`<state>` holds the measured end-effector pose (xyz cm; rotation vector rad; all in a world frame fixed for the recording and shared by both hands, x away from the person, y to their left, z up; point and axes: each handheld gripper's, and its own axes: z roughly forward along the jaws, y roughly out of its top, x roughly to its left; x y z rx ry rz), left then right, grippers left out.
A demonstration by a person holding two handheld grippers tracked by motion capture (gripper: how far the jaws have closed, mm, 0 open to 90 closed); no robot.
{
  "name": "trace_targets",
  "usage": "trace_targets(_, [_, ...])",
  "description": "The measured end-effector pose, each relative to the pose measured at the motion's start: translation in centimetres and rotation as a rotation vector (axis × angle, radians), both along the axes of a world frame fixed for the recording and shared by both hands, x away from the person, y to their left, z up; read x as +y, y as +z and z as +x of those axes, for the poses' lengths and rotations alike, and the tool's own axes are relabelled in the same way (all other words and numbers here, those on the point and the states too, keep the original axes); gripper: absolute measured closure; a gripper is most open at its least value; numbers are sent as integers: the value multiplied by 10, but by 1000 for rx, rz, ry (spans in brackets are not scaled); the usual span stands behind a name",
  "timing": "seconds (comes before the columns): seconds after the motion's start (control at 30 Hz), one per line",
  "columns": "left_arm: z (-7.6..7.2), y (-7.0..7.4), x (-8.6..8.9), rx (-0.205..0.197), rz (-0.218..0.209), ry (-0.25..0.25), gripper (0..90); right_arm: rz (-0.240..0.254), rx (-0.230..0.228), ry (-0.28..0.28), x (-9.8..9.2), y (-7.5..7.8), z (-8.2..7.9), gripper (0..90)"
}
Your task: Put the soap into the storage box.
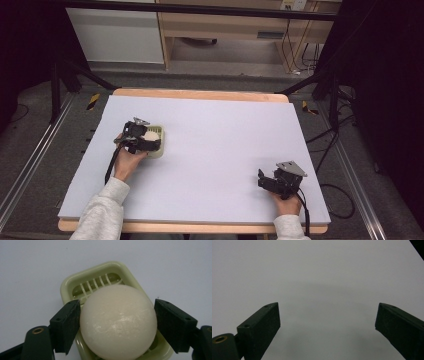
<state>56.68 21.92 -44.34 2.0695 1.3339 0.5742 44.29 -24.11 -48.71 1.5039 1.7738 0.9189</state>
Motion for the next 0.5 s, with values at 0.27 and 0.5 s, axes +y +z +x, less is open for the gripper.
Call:
trace_targets(0.27, [-5,11,5,-40,-32,5,221,-3,2,0,0,0,0,64])
trace_targets(0.5, [-11,18,5,-59,-46,1,218,-3,3,-1,0,0,0,64])
